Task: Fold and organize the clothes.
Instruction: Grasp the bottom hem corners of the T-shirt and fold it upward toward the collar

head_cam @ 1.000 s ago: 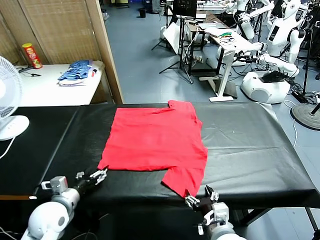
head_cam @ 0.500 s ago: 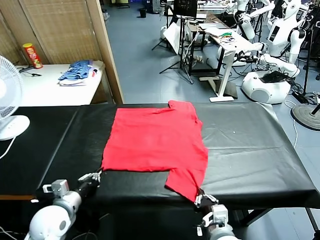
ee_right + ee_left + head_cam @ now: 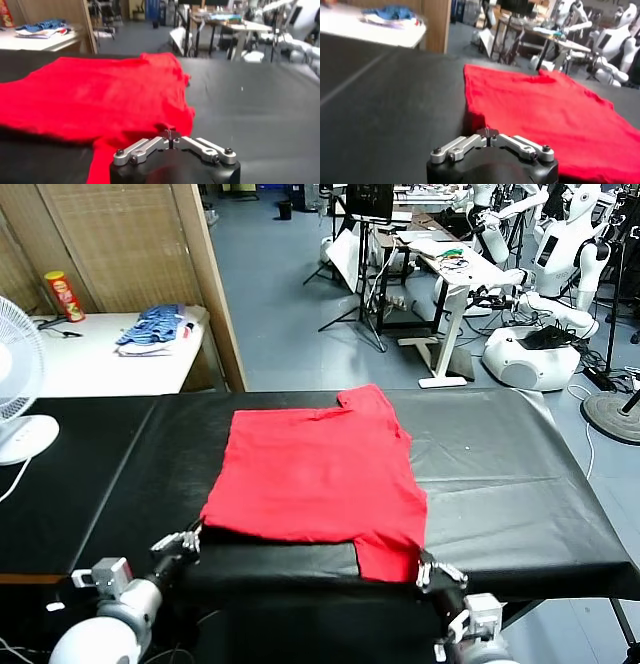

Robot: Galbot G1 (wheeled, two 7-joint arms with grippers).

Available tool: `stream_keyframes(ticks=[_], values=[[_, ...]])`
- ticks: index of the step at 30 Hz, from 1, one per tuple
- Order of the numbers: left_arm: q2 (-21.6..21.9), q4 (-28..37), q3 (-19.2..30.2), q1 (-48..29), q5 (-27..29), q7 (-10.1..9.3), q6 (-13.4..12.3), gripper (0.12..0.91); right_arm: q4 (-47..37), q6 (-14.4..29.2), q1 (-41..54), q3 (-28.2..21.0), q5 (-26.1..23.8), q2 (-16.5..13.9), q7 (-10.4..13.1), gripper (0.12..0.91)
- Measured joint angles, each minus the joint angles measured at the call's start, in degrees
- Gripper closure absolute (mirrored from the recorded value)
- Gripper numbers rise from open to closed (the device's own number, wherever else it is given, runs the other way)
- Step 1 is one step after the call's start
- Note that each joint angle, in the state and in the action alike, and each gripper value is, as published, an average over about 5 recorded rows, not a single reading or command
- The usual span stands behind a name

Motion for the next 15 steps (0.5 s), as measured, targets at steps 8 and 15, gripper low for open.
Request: stream_keyframes(ticks=[8, 15], values=[[-0.02, 5.12, 1.03, -7.36, 2.58, -0.83, -0.31, 0.905, -10.55, 2.31, 9.53, -2.24, -0.20, -0.37, -1.62, 0.904], [0.38, 10.40, 3.25, -12.50, 4.95, -0.50, -0.58, 0.905, -17.42, 3.11, 15.52, -3.42, -0.38, -0.72, -2.04, 0.904]])
